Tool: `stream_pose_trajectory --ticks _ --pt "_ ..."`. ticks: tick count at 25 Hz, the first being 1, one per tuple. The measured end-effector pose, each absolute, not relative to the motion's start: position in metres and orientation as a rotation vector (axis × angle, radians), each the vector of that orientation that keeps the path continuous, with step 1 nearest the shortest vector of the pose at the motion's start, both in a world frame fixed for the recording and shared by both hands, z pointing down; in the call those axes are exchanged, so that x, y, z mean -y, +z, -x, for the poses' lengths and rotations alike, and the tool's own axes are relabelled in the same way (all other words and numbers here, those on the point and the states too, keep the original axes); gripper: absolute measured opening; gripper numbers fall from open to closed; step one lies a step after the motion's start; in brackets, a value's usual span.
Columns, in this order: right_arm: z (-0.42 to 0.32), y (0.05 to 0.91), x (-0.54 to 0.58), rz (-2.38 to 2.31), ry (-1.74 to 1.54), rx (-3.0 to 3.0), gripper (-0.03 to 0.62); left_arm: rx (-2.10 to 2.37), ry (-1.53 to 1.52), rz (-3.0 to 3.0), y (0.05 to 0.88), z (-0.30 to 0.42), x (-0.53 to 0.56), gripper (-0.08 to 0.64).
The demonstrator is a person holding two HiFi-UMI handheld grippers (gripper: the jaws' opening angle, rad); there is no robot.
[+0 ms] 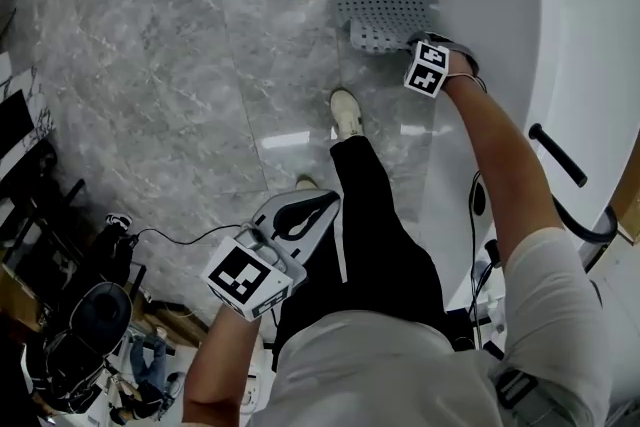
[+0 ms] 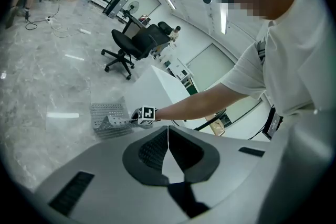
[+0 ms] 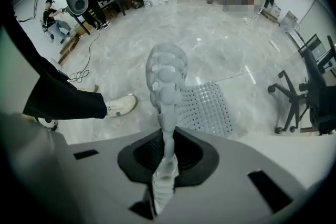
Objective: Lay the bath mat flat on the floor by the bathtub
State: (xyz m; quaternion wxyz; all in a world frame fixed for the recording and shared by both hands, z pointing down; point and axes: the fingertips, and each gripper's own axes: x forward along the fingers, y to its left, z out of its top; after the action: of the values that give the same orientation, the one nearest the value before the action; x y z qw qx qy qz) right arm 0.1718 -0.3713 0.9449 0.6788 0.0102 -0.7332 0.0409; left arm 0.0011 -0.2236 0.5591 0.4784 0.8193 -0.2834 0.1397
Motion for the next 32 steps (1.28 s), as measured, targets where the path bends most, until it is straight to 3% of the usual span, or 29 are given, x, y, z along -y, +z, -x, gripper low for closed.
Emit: stream_pose_trajectory --ticks 12,14,15,32 --pt "-0.195 0.986 0.266 -0.020 0.202 1.623 0.097 0.623 0.365 -1.989 0.584 -0.014 0.173 0.018" --pt "-0.199 0.988 0.257 -0.038 0.219 1.622 0.082 0.617 0.365 -1.993 0.584 -0.014 0.166 0.018" --pt "-0.200 0.988 0.252 -0.050 0.231 1.624 0.038 0.616 0.364 -1.996 0.583 -0.013 0.164 0.018" --pt "-0.182 0.937 0.189 -0.148 0.339 1.663 0.034 0.638 0.356 -2.118 0.536 0.004 0.128 0.018"
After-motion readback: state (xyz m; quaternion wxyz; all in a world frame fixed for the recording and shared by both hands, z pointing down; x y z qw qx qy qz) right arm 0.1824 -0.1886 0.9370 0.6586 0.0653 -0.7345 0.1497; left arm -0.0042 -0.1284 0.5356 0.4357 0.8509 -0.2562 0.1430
